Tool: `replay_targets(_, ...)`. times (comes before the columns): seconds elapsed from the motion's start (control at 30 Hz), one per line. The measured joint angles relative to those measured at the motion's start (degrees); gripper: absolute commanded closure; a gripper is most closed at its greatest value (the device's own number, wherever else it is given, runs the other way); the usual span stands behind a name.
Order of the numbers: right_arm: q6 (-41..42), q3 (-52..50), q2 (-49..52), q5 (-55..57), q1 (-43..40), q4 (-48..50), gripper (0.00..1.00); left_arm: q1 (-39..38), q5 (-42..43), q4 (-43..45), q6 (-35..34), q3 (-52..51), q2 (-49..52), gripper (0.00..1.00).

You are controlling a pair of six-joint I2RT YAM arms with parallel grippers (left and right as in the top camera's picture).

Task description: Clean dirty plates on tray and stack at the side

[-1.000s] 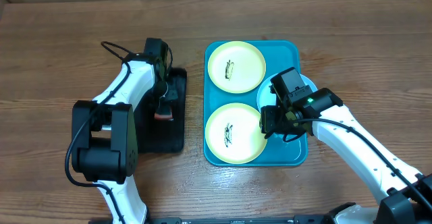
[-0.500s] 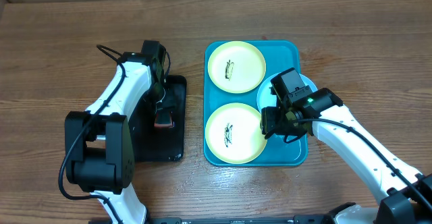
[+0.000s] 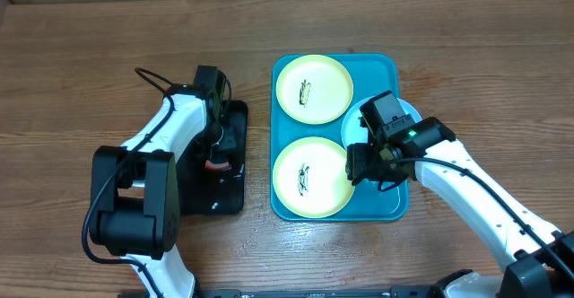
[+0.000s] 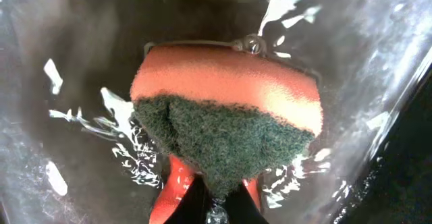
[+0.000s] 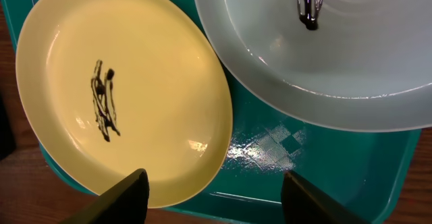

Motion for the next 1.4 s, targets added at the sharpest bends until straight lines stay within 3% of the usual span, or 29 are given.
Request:
replay_targets(0.13,0.0,0.0,0.0,0.0,0.0,-0.7,0.35,0.0,-0.2,-6.2,0.0,4.0,0.0,0.96)
replay_targets(0.17,0.0,0.0,0.0,0.0,0.0,-0.8,0.35,0.0,-0.2,-8.4,0.0,5.9,0.0,0.91)
replay_targets(0.2,0.0,0.0,0.0,0.1,0.0,-0.9,0.35,0.0,-0.2,-10.0,0.0,7.6,0.0,0.80)
replay_targets(0.3,0.0,0.0,0.0,0.0,0.0,-1.2,0.34,0.0,-0.2,-14.1,-0.2,12.7,0.0,0.67)
replay_targets(0.63,0.0,0.0,0.0,0.1,0.0,-2.5,0.34,0.0,-0.3,-14.5,-0.5,13.2,-0.1,0.61)
replay_targets(0.83,0.0,0.0,0.0,0.1,0.0,-2.8,0.34,-0.2,-0.3,-3.6,-1.4,2.8,-0.1,0.65)
replay_targets(0.93,0.0,0.0,0.0,0.1,0.0,-2.8,0.34,-0.8,-0.2,1.7,-1.7,-1.7,-0.1,0.96)
replay_targets(1.2,3.1,0.0,0.0,2.0,0.0,-3.2,0.34,-1.4,-0.5,-2.1,-1.7,-1.1,-0.9,0.95)
replay_targets(1.33,3.9,0.0,0.0,2.6,0.0,-3.7,0.34,-1.4,-0.5,-6.6,-1.3,2.9,-0.9,0.58)
replay_targets(1.4,4.2,0.0,0.0,2.9,0.0,-4.1,0.34,-1.4,-0.5,-7.3,-1.6,5.1,-0.9,0.53)
